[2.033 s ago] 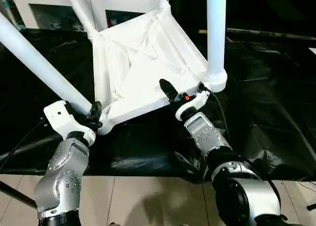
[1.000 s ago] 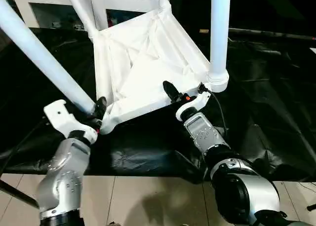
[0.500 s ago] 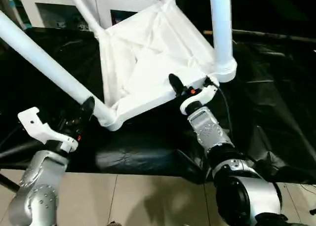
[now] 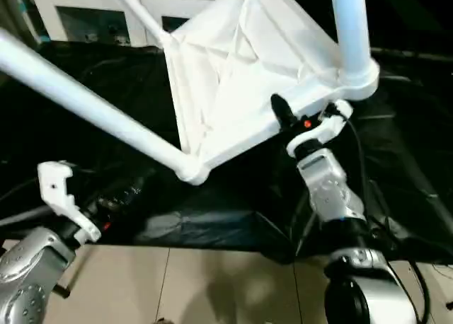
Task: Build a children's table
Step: Flip table
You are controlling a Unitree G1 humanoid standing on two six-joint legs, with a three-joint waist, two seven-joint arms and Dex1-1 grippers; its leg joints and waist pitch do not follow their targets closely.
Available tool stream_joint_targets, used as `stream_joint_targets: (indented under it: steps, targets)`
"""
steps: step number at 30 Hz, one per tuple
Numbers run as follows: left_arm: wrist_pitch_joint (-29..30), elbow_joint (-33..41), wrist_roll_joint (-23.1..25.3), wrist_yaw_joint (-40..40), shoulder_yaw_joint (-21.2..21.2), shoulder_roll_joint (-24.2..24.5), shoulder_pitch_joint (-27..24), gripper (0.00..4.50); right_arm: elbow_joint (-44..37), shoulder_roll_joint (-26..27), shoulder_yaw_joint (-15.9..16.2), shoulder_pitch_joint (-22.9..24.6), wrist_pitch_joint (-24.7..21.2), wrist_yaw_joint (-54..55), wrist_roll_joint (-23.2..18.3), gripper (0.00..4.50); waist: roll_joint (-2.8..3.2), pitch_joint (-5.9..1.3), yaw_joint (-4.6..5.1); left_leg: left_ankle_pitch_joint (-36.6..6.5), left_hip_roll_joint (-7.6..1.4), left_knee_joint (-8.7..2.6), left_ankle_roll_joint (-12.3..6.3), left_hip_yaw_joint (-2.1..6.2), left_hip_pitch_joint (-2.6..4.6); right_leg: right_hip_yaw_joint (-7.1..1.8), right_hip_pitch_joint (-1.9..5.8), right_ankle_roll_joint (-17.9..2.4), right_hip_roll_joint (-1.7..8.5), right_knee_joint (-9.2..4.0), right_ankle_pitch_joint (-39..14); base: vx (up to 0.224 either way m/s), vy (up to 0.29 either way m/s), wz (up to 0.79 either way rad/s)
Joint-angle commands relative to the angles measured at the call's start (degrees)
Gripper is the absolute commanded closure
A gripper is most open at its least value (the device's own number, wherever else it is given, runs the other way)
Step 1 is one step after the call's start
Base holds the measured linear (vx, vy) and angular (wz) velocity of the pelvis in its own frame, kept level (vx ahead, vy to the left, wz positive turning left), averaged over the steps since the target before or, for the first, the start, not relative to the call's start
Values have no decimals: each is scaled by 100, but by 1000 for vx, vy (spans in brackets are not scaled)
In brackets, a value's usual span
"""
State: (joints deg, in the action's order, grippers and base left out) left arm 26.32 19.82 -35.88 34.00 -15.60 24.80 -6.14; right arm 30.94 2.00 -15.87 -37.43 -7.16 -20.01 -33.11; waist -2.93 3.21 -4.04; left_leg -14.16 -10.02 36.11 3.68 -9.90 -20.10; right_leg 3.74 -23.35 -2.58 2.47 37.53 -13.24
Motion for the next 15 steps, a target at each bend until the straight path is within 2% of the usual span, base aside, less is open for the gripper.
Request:
stream_joint_targets:
  steps: [1, 3, 5, 6, 7, 8, 9, 11, 12, 14, 15]
  targets:
    - [133, 389, -16, 144, 170, 172, 82, 0, -711, -344, 241, 55, 105, 84, 592, 234, 81, -372, 23, 602, -301, -409, -380, 69, 44, -391, 368, -1157, 512, -304, 801, 0, 0, 0]
    - [277, 632, -52, 213, 309, 299, 200, 0, -890, -439, 264, 97, -54, 393, 753, 234, 98, -359, 18, 543, -303, -426, -238, 70, 60, -383, 353, -1081, 490, -306, 679, 0, 0, 0]
    - [379, 758, -86, 237, 403, 350, 260, 0, -933, -460, 240, 89, -105, 555, 810, 234, 97, -347, 13, 433, -298, -431, -172, 60, 69, -383, 341, -1045, 487, -322, 554, 0, 0, 0]
    - [404, 809, -87, 246, 457, 362, 296, 0, -959, -463, 221, 80, -127, 639, 834, 234, 101, -329, 15, 223, -298, -454, -22, 62, 62, -386, 354, -975, 493, -346, 277, 0, 0, 0]
    - [433, 868, -88, 256, 519, 376, 338, 0, -989, -466, 200, 69, -152, 736, 862, 235, 131, -320, 17, 171, -293, -456, 37, 63, 53, -389, 356, -935, 487, -352, 197, 0, 0, 0]
    - [478, 949, -90, 255, 619, 394, 408, 0, -1060, -471, 186, 60, -185, 863, 887, 236, 116, -329, 16, 149, -296, -460, 114, 66, 70, -391, 354, -848, 484, -359, 154, 0, 0, 0]
    - [493, 994, -92, 242, 712, 384, 485, 0, -1139, -473, 204, 47, -215, 957, 903, 237, 115, -349, 17, 159, -283, -447, 120, 60, 77, -391, 355, -846, 477, -347, 207, 0, 0, 0]
    - [485, 1009, -70, 241, 789, 380, 547, 0, -1184, -484, 242, 29, -224, 999, 930, 239, 104, -354, 12, 208, -268, -450, 106, 68, 46, -402, 376, -811, 479, -342, 361, 0, 0, 0]
    - [467, 1011, -30, 228, 846, 383, 593, 0, -1249, -505, 310, 30, -249, 1037, 975, 240, 89, -346, 23, 181, -259, -453, 108, 72, 7, -401, 399, -776, 478, -356, 304, 0, 0, 0]
    - [467, 1011, -30, 228, 846, 383, 593, 0, -1249, -505, 310, 30, -249, 1037, 975, 240, 81, -346, 36, 112, -249, -449, 129, 69, 2, -404, 406, -719, 477, -375, 133, 0, 0, 0]
    - [328, 965, 171, 163, 917, 362, 691, 0, -1311, -543, 421, 20, -273, 1068, 1079, 241, 81, -344, 43, 94, -257, -455, 136, 76, 7, -399, 399, -687, 472, -385, 49, 0, 0, 0]
